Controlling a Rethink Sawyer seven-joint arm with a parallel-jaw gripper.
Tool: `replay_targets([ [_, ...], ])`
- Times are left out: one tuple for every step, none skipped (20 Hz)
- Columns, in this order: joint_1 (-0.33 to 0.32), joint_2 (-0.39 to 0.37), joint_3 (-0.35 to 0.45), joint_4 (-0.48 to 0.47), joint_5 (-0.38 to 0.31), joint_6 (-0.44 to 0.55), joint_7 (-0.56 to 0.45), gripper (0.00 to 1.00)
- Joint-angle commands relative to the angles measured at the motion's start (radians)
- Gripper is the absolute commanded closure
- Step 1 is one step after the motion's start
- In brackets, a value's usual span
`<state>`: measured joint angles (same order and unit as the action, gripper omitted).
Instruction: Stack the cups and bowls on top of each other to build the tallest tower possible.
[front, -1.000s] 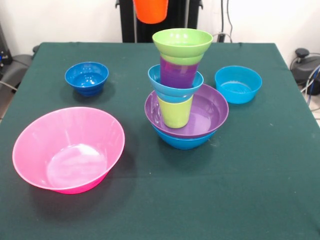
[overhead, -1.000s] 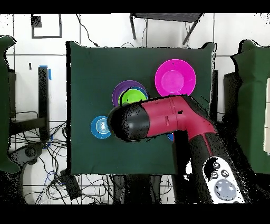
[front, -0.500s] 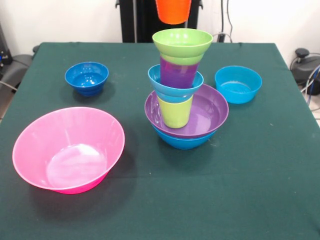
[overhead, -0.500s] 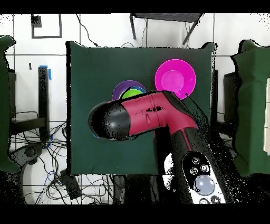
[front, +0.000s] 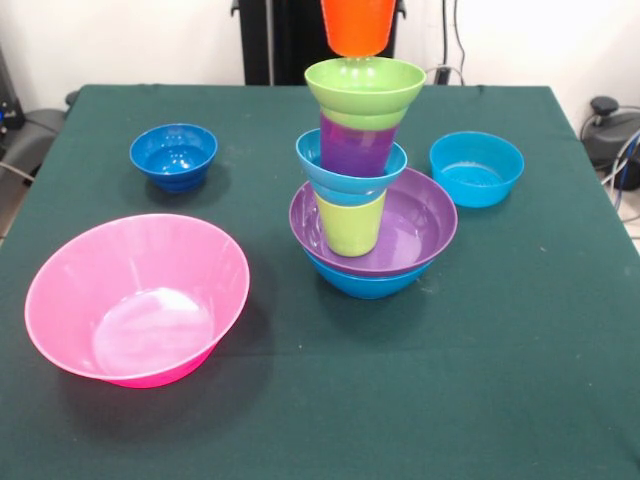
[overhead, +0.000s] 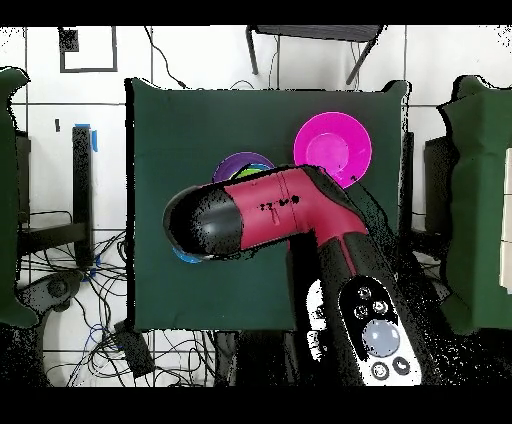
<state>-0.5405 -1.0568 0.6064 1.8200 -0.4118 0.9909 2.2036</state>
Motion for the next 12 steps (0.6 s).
replay_targets([
  [0.027, 0.081, -0.066, -0.042, -0.054, -0.037, 0.038, 1.0],
  [0.028, 0.083, -0.067, -0.045, -0.058, -0.042, 0.036, 1.0],
  [0.029, 0.084, -0.069, -0.044, -0.057, -0.047, 0.036, 1.0],
  [0.031, 0.082, -0.071, -0.042, -0.058, -0.05, 0.039, 1.0],
  [0.033, 0.081, -0.073, -0.04, -0.059, -0.053, 0.041, 1.0],
  [0.035, 0.081, -0.075, -0.04, -0.059, -0.051, 0.039, 1.0],
  [0.036, 0.077, -0.078, -0.034, -0.057, -0.053, 0.04, 1.0],
  [0.038, 0.076, -0.08, -0.034, -0.056, -0.054, 0.04, 1.0],
  [0.04, 0.077, -0.082, -0.035, -0.053, -0.055, 0.041, 1.0],
  [0.042, 0.078, -0.084, -0.036, -0.052, -0.055, 0.04, 1.0],
  [0.044, 0.079, -0.086, -0.037, -0.052, -0.058, 0.041, 1.0],
  [0.047, 0.081, -0.087, -0.039, -0.051, -0.061, 0.043, 1.0],
])
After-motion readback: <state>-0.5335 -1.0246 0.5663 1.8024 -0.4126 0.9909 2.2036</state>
